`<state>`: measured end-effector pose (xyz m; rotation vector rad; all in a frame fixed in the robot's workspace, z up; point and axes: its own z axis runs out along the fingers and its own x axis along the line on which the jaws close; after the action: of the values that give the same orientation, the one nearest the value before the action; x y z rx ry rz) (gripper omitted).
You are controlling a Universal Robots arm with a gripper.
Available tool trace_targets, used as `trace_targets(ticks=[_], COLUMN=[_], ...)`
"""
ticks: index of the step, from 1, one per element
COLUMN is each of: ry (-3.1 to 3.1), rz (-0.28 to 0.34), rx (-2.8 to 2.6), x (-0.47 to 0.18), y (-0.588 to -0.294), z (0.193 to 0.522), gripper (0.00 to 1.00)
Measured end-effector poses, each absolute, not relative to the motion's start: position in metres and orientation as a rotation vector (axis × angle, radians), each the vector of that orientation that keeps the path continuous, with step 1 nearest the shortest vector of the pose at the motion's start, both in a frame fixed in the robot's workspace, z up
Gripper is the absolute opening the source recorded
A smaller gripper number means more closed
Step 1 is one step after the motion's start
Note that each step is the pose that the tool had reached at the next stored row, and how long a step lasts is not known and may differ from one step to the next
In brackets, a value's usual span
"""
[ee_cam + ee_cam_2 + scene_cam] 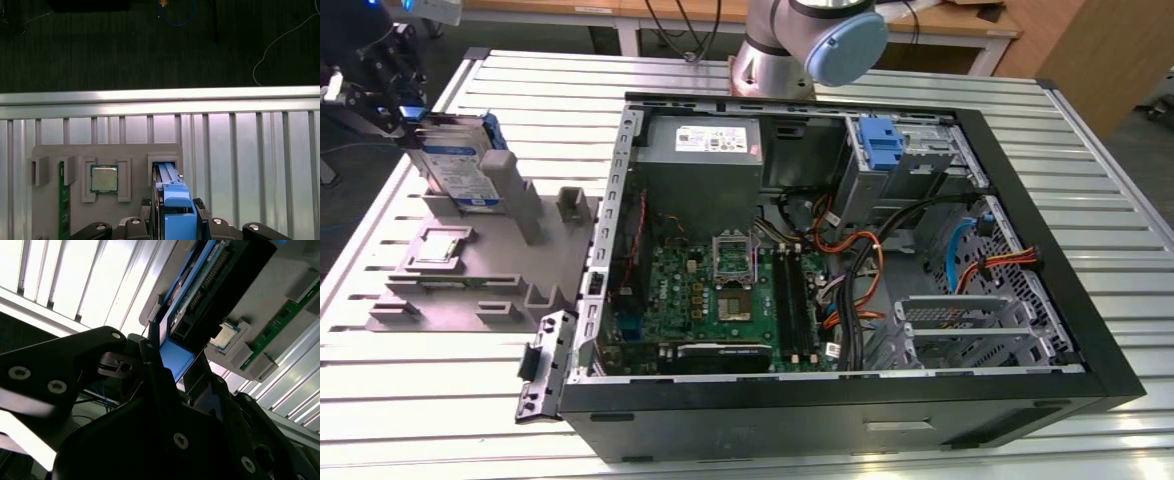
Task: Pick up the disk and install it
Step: 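Pick up the disk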
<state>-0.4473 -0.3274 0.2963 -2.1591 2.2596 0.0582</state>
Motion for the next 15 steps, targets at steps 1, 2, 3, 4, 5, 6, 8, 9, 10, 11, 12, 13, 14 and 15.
trace_targets(ticks=[1,2,3,4,5,6,8,9,10,11,12,13,14,15], ry=[2.26,2.261,2.263,2.268,2.272,2.276,2.282,2.284,2.286,2.288,2.292,2.294,2.294,2.295], rz=[0.059,0.059,0.06,0.06,0.061,0.061,0.061,0.061,0.061,0.061,0.061,0.061,0.061,0.061], rx=[-2.159,-2.159,-2.156,-2.152,-2.148,-2.145,-2.138,-2.136,-2.134,-2.131,-2.128,-2.126,-2.125,-2.125], x=[-0.4471,-0.4471,-0.4468,-0.4465,-0.4461,-0.4459,-0.4458,-0.4457,-0.4457,-0.4457,-0.4457,-0.4457,-0.4457,-0.4457], y=[-0.3269,-0.3269,-0.3268,-0.3268,-0.3268,-0.3268,-0.3268,-0.3268,-0.3268,-0.3268,-0.3268,-0.3268,-0.3268,-0.3268], z=[0.2961,0.2958,0.2955,0.2953,0.2951,0.2947,0.294,0.2935,0.2928,0.2924,0.2922,0.2922,0.2922,0.2921], gripper=[0.45,0.45,0.45,0.45,0.45,0.45,0.45,0.45,0.45,0.45,0.45,0.45,0.45,0.45])
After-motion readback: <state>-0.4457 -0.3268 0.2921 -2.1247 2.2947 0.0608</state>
